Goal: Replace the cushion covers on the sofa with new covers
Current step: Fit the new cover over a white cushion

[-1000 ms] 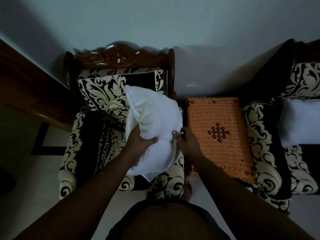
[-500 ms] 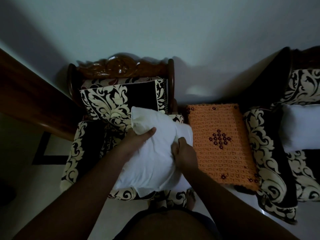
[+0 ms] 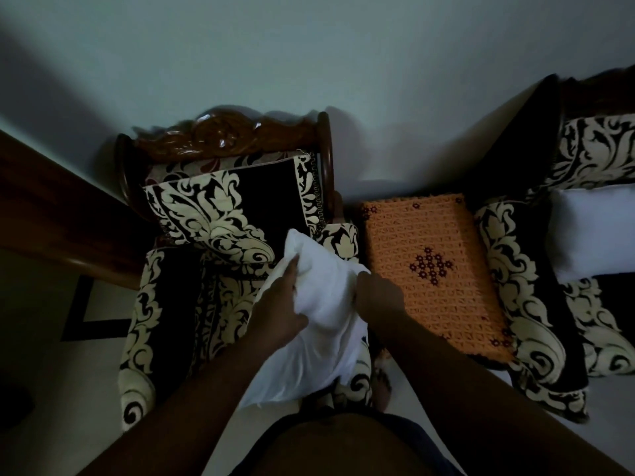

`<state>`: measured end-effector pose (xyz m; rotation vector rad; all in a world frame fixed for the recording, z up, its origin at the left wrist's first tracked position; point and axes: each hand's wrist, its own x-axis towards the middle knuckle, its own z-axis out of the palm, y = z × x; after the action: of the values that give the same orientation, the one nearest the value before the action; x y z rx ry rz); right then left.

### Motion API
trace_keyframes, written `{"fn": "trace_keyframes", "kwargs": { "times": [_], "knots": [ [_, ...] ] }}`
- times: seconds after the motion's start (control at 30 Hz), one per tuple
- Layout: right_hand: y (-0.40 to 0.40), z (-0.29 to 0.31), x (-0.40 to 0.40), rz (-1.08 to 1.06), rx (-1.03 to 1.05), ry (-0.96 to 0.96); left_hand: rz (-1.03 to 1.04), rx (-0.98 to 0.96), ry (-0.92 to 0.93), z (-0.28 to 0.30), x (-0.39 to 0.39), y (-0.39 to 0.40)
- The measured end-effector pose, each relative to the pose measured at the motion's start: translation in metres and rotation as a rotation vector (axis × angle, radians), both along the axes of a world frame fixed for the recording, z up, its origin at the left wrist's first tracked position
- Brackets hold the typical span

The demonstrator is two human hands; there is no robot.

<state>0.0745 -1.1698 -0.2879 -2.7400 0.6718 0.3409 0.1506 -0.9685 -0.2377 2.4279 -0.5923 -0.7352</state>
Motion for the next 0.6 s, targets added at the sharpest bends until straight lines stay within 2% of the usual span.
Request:
{"fn": "trace_keyframes", "kwargs": {
  "times": [0.1,0.17,0.23,0.3,0.37,0.47,0.6],
  "knots": [
    [-0.003,-0.001,0.007,0.068,-0.031,0.054,-0.027,0.142,-0.080,-0.004,-0.011,-0.003],
    [-0.003,-0.006,0.007,0.012,0.100,0.040,0.040,0.186,-0.055,-0.007,-0.017,-0.010],
    [-0.001,-0.013,0.005,-0.102,0.286,-0.036,0.158,0.138,-0.019,-0.006,-0.021,-0.017],
    [0.004,-0.016,0.000,-0.163,0.354,-0.067,0.234,0.041,-0.062,-0.008,-0.023,-0.022],
    [0.009,-0.018,-0.006,-0.132,0.262,-0.044,0.190,0.048,-0.191,-0.013,-0.022,-0.023],
    [0.006,-0.017,-0.010,0.044,0.055,0.058,0.005,0.168,-0.380,-0.018,-0.023,-0.025],
    [-0.004,-0.008,-0.002,0.192,-0.079,0.198,-0.080,0.255,-0.451,-0.021,-0.037,-0.029]
  ]
}}
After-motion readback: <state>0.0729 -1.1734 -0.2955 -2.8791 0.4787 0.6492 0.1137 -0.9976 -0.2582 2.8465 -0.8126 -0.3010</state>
